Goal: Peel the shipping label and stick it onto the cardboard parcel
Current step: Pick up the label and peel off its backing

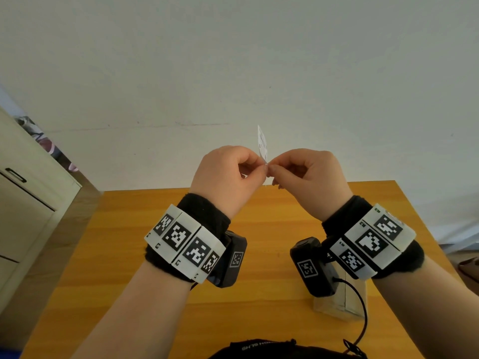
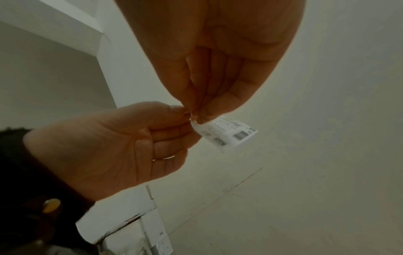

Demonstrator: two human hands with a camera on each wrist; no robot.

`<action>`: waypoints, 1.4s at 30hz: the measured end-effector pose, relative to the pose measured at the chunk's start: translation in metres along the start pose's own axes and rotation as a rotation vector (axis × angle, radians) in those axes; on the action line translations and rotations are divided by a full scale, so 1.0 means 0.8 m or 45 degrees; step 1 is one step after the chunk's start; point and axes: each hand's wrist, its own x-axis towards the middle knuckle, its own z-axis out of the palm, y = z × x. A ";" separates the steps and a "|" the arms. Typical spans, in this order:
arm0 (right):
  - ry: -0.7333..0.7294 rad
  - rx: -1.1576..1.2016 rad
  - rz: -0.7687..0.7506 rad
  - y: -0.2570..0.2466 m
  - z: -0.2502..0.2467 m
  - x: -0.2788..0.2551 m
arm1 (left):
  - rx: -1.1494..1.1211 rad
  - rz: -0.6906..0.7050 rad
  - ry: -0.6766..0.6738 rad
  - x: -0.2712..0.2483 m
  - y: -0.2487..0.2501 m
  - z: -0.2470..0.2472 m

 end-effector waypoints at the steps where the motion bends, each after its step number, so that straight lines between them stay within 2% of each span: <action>1: 0.001 -0.002 -0.001 0.000 0.000 0.000 | 0.009 0.008 -0.006 0.000 0.000 0.000; 9: 0.000 0.137 0.054 0.002 0.001 0.002 | -0.039 0.048 -0.014 0.003 -0.005 0.001; 16: -0.019 0.372 0.161 0.006 0.001 0.005 | -0.245 -0.042 0.006 0.004 -0.009 0.002; 20: -0.050 0.468 0.160 0.006 0.001 0.005 | -0.346 -0.067 -0.012 0.004 -0.010 0.001; 30: -0.130 0.454 0.109 0.007 0.004 0.004 | -0.510 -0.094 0.000 0.005 -0.010 0.007; 34: -0.137 0.417 0.063 0.008 0.006 0.004 | -0.500 -0.082 0.002 0.003 -0.010 0.008; 42: -0.149 0.439 0.087 0.013 0.006 0.005 | -0.488 -0.069 -0.002 0.005 -0.014 0.008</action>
